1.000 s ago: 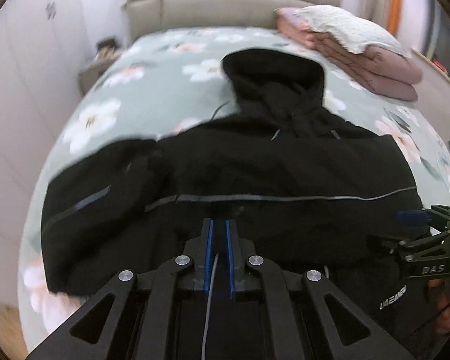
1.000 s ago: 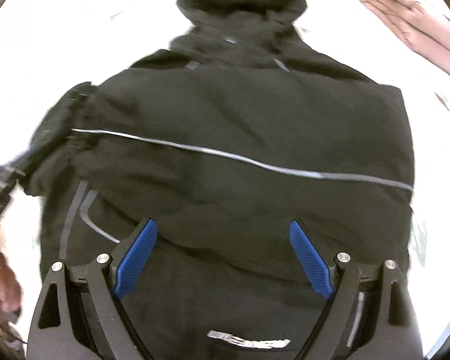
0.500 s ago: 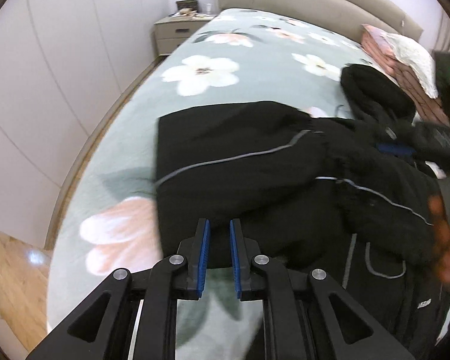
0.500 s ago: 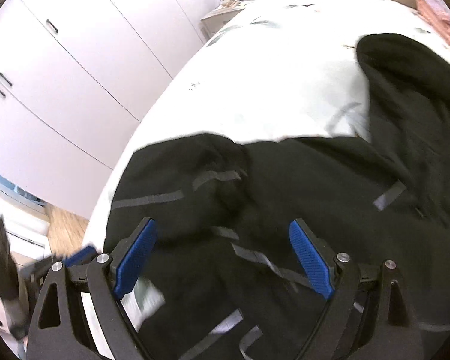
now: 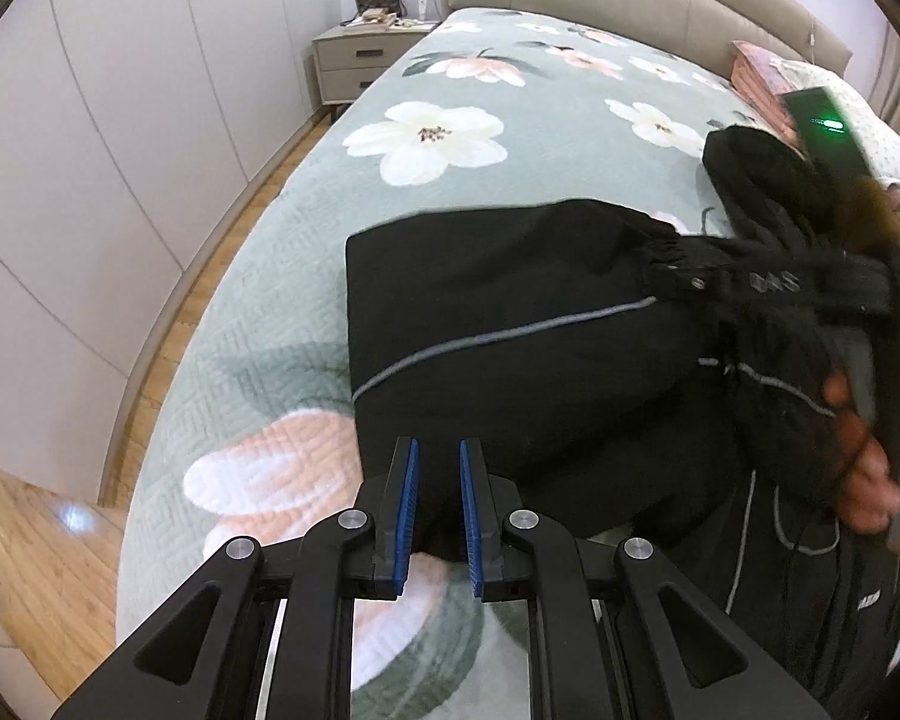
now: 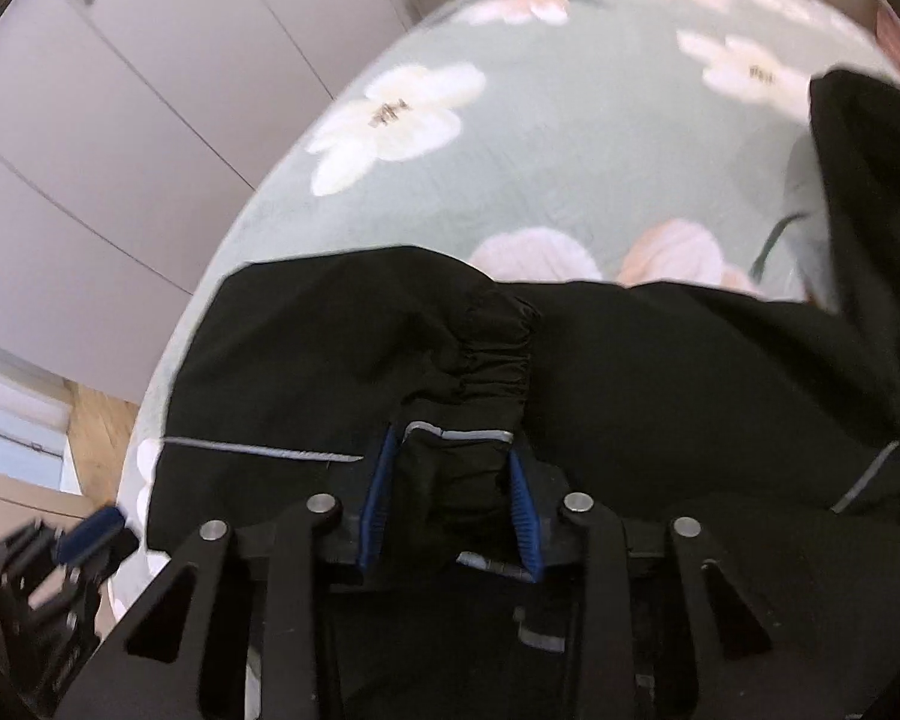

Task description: Fold large clothes

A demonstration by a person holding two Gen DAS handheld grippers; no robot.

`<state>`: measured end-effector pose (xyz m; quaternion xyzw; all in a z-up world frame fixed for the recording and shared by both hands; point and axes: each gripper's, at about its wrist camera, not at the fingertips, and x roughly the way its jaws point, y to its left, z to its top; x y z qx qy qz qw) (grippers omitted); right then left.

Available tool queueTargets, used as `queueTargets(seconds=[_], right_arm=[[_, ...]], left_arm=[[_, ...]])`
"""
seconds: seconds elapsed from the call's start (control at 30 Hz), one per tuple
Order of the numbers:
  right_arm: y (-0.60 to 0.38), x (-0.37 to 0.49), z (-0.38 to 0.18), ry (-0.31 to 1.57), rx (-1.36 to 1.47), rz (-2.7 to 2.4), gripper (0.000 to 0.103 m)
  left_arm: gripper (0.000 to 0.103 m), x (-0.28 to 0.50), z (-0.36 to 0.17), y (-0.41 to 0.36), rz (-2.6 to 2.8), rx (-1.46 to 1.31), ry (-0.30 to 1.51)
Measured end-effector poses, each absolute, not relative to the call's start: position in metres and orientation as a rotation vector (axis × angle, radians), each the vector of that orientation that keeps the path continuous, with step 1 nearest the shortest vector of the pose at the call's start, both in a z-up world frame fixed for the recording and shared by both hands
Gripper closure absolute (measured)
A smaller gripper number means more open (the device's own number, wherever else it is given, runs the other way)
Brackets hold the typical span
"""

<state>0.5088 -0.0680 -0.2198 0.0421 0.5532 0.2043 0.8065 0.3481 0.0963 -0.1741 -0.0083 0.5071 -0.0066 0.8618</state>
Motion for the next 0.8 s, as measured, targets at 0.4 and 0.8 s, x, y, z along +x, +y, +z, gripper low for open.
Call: queueTargets(seconds=[0.4,0.8], right_arm=[[-0.218,0.398,-0.106,0.955,0.023,0.203,0.070],[-0.435,0.304,-0.125,1.074,0.110,-0.214,0.070]], left_arm=[[0.089,0.369,-0.137,0.001,-0.189,0.013,0.980],[0.087,0.389,-0.187,-0.148,-0.466,0.140,1.113]])
